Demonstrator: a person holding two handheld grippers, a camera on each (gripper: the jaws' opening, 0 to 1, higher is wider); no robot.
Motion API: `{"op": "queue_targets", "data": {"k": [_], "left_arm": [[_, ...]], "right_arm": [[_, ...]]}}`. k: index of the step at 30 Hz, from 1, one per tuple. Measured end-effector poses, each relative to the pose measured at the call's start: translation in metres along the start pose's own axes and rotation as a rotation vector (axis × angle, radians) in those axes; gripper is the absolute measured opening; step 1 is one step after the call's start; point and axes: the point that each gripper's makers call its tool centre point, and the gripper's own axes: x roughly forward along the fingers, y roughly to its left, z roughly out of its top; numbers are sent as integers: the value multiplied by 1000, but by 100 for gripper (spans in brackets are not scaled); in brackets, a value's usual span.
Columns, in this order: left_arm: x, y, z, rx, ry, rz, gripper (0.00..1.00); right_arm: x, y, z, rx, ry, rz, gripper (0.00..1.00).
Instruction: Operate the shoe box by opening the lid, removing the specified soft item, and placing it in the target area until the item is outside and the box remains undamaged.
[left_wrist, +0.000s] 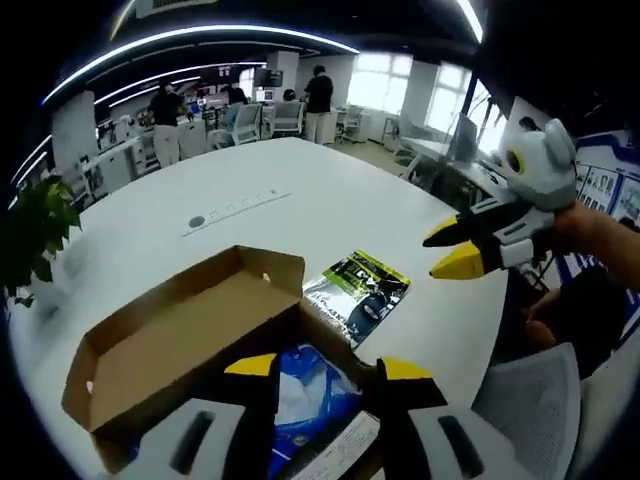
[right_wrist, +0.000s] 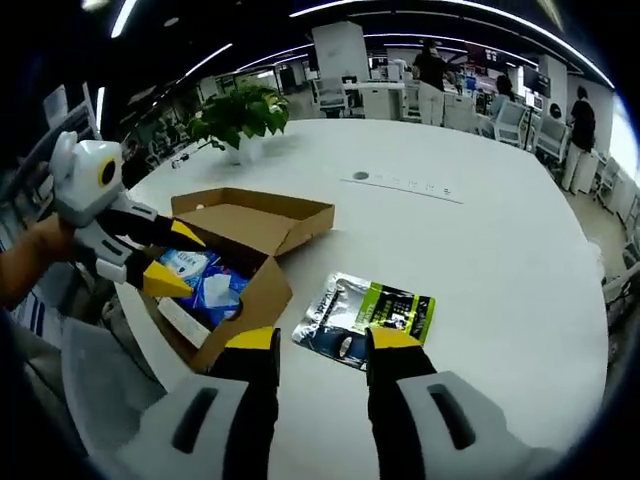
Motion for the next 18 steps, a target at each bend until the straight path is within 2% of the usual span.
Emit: {"op": "queue_targets", "data": {"k": [11,18], "left_arm": [[-47,25,-25,-56,-37,40,52],[-71,41,-36,-77,-71,55,65]], "right_arm": [[11,48,7,-40,-3,87,39],[24,76,12,-59,-10,154,45]]}}
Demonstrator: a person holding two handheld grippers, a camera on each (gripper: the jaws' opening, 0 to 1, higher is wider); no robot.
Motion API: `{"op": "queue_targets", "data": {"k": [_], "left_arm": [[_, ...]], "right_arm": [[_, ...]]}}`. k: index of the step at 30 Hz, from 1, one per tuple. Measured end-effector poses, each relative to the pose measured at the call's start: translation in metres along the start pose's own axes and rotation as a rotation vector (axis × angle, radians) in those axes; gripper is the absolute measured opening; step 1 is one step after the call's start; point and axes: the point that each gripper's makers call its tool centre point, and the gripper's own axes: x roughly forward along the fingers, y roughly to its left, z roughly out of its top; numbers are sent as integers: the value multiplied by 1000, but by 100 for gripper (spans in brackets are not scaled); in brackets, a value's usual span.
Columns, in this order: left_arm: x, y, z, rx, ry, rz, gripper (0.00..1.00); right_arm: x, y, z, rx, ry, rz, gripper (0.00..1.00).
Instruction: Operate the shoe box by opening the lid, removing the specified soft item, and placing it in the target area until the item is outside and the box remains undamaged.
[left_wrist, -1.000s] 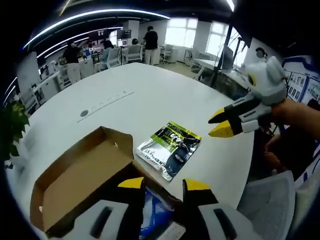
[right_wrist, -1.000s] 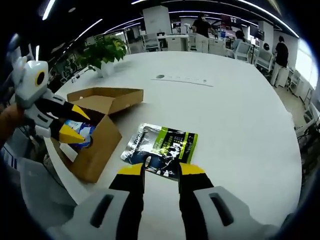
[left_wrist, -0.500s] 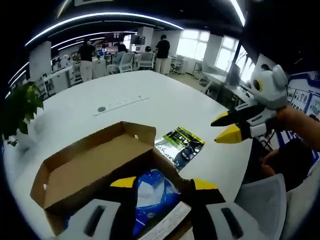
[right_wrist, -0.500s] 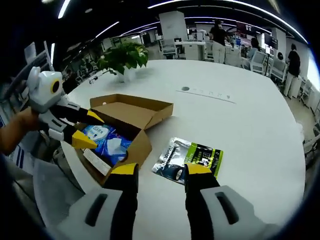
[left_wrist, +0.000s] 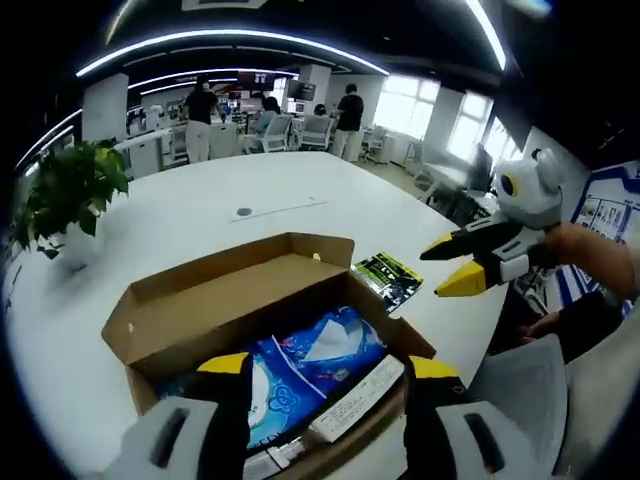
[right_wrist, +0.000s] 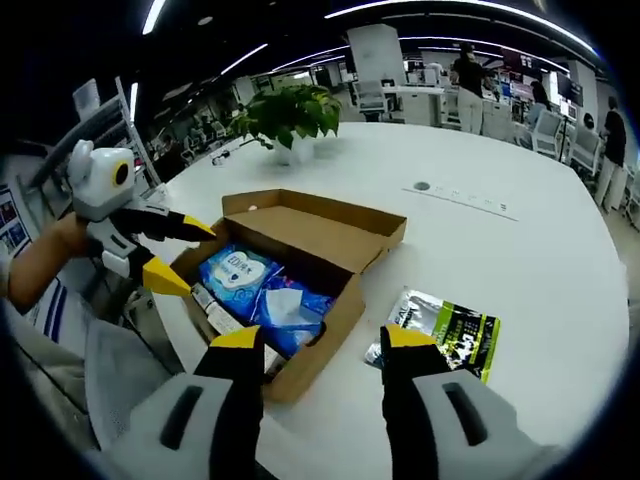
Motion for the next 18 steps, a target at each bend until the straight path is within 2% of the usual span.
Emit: {"op": "queue_targets", "data": {"k": [7,18], "left_arm": [[-19,13,-11,-4,-26,28,72],[-44,33,-31,-35,-77,62,82]], "right_arm": [[17,18,7,-14,-14,57,45],[48,42,5,-43,4,124,40]]}}
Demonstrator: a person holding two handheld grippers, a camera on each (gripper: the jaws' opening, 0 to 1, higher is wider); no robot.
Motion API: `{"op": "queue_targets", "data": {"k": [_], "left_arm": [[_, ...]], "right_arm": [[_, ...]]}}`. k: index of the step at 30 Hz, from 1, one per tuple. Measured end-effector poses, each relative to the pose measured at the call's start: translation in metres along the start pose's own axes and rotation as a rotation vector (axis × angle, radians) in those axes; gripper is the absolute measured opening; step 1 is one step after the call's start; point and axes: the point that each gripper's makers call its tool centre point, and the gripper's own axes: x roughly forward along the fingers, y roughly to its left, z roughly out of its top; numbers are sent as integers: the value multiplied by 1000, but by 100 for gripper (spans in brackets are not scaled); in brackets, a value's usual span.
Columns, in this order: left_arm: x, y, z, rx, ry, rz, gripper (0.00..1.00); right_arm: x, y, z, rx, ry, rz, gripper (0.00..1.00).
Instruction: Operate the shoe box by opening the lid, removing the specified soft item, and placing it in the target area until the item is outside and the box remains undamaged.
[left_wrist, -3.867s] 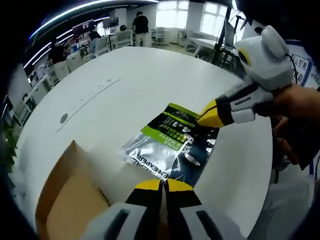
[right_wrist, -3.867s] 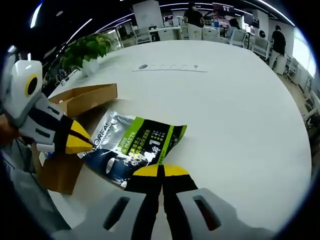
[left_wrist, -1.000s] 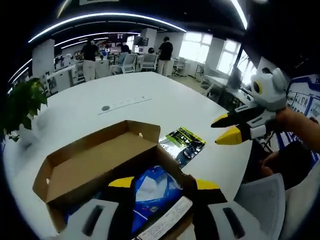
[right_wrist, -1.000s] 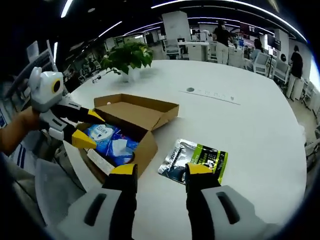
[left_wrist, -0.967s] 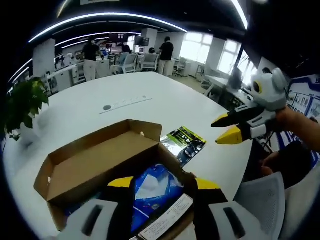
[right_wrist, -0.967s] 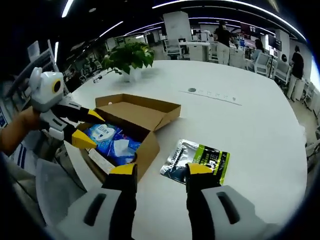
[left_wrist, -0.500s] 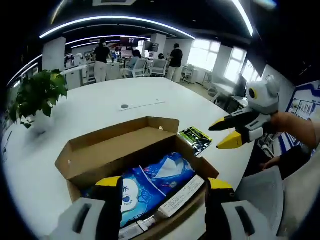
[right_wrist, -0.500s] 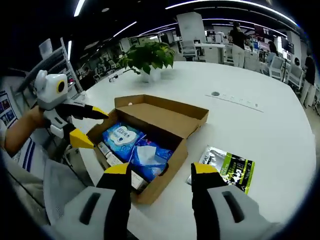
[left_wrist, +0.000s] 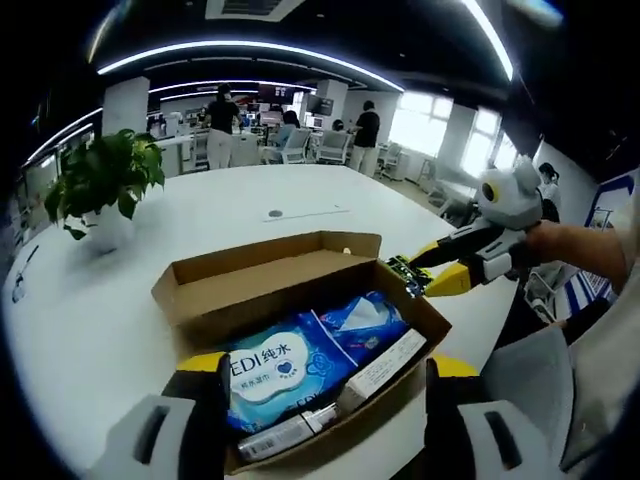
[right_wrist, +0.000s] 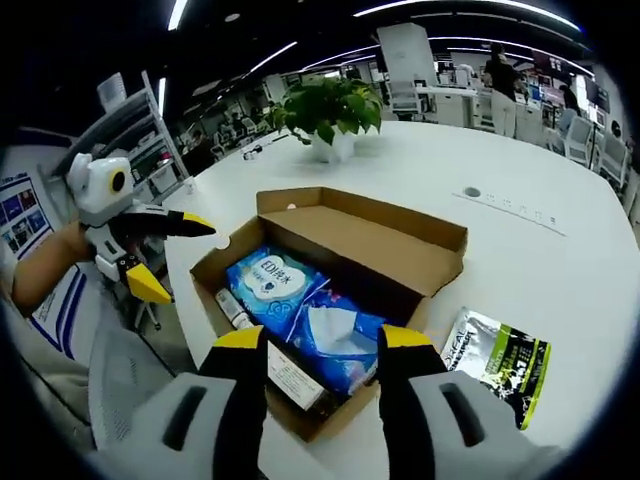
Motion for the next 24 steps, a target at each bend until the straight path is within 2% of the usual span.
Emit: {"op": "queue_targets", "data": {"k": [4,8,12,24], "left_arm": [[-6,7,-1,-12,-22,12,86],[-13,9,-2,10,-46,24,90],[-17,9,-8,49,-33,29,93],[-17,11,-16,32,-36,26,99]], "right_arm": [[12,8,-3,-5,16,23,38],[25,20,-7,-31,32,55,33],[37,27,-12,-57,62,74,32],[68,44,-22,-76,126,99,27]]}}
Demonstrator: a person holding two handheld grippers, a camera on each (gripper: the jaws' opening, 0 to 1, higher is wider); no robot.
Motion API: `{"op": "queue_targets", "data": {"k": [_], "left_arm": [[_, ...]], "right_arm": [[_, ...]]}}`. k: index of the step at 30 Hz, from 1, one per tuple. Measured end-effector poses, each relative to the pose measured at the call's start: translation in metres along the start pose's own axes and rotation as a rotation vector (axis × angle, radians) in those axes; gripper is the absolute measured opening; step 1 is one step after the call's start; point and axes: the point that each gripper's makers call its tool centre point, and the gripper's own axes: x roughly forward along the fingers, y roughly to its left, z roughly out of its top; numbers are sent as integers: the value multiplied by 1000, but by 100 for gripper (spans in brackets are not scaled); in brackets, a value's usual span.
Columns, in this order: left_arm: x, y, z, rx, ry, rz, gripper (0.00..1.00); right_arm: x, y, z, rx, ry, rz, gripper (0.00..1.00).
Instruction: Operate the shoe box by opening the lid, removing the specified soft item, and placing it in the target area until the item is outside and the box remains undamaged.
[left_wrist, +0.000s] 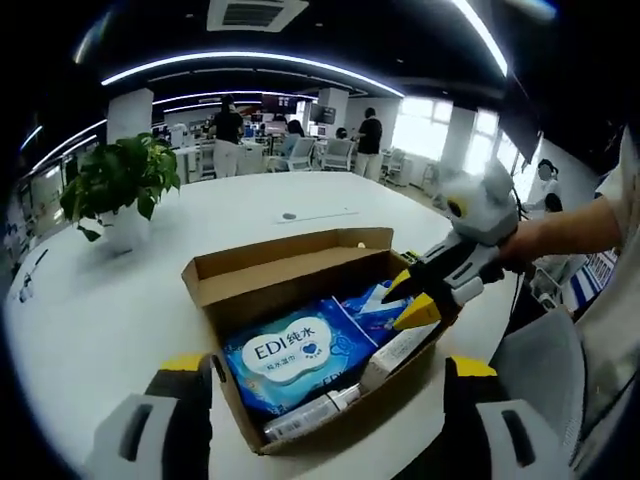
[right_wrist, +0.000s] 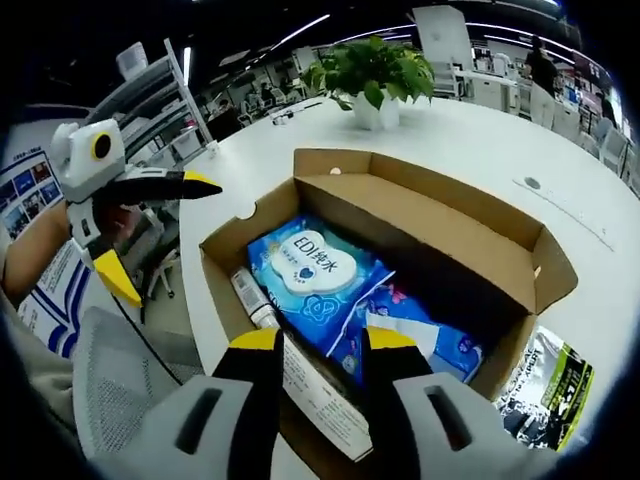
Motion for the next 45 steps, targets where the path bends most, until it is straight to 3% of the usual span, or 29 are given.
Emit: {"op": "queue_targets", "data": {"k": [21,25,29,45], "left_arm": [[1,10,-11,-27,20,14,100],[1,11,-15,-34,26,19,99],[1,11,-18,-41,28,20,99],[0,9,-23,-42,37,20,97]], "right_arm": [[40,-1,-8,10,72,-16,23],[40,-7,-9,5,90,-65,19],[37,-6,-7,30,81,-72,24],[51,-12,-4,80,72,-87,23]]}}
